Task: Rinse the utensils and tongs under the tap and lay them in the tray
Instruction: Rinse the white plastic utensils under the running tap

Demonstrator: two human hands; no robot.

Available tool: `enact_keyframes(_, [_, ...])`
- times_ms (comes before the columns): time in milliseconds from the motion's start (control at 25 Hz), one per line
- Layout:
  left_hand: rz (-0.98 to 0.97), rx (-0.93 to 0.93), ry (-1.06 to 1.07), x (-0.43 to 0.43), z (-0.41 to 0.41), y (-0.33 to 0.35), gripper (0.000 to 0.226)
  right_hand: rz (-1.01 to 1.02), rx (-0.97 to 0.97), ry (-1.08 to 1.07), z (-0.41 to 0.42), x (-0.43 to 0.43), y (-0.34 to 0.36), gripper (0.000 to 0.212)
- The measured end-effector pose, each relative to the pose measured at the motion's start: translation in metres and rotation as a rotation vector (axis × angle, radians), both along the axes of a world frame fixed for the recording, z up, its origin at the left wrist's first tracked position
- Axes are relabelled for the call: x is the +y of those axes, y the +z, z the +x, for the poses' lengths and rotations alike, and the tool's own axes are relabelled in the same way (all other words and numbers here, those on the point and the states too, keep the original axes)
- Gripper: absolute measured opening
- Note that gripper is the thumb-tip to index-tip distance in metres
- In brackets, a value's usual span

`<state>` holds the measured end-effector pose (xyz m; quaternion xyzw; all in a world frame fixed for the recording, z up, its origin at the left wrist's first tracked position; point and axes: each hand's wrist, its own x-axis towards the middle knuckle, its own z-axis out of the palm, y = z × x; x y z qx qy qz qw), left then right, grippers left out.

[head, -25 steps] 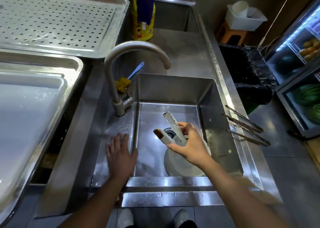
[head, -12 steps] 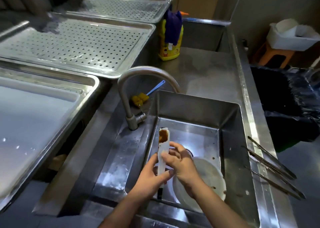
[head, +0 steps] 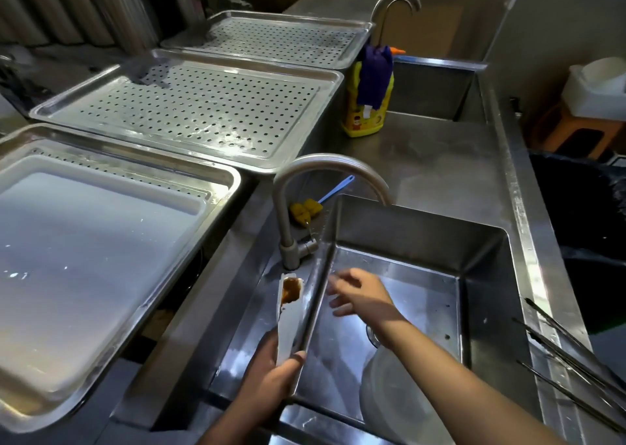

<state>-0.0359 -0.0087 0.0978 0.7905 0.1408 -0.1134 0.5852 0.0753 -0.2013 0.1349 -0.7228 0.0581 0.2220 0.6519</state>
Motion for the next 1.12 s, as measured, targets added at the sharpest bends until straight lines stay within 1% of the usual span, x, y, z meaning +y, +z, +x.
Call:
enact_keyframes(40, [0.008, 0.019, 0.011, 0.008, 0.0, -0.003, 0.042, -0.068, -0.021, -0.066, 0.019, 0.011, 0.0, 0.018])
enact_keyframes(120, [-0.024, 0.069, 0.02, 0.017, 0.003, -0.005, 0.042, -0.23, -0.101, -0.112, 0.056, 0.035, 0.005, 0.026])
enact_keyframes(240, [-0.03, 0.058, -0.026, 0.021, 0.007, -0.003, 0.045, -0.557, -0.3, 0.057, 0.103, 0.059, 0.013, 0.039])
enact_keyframes(360, [-0.061, 0.078, 0.01, 0.023, 0.01, -0.004, 0.037, -0.769, -0.324, 0.257, 0.133, 0.068, 0.01, 0.041])
enact_keyframes(440, [-0.073, 0.073, -0.009, 0.023, 0.011, -0.004, 0.036, -0.866, -0.347, 0.367, 0.142, 0.069, 0.004, 0.04])
enact_keyframes(560, [-0.066, 0.055, -0.026, 0.018, 0.015, 0.001, 0.041, -0.883, -0.367, 0.391, 0.148, 0.068, -0.001, 0.037])
enact_keyframes(720, [-0.001, 0.052, -0.044, 0.006, 0.025, 0.003, 0.051, -0.867, -0.364, 0.405, 0.152, 0.066, -0.004, 0.035])
enact_keyframes(800, [-0.019, 0.047, -0.028, -0.001, 0.028, 0.007, 0.054, -0.852, -0.37, 0.397, 0.152, 0.065, -0.006, 0.034])
enact_keyframes(1000, [-0.107, 0.038, 0.03, -0.013, 0.032, 0.02, 0.046, -0.788, -0.364, 0.354, 0.151, 0.064, -0.013, 0.031])
enact_keyframes(1120, [-0.135, 0.026, 0.039, -0.016, 0.035, 0.023, 0.045, -0.777, -0.416, 0.331, 0.148, 0.061, -0.018, 0.03])
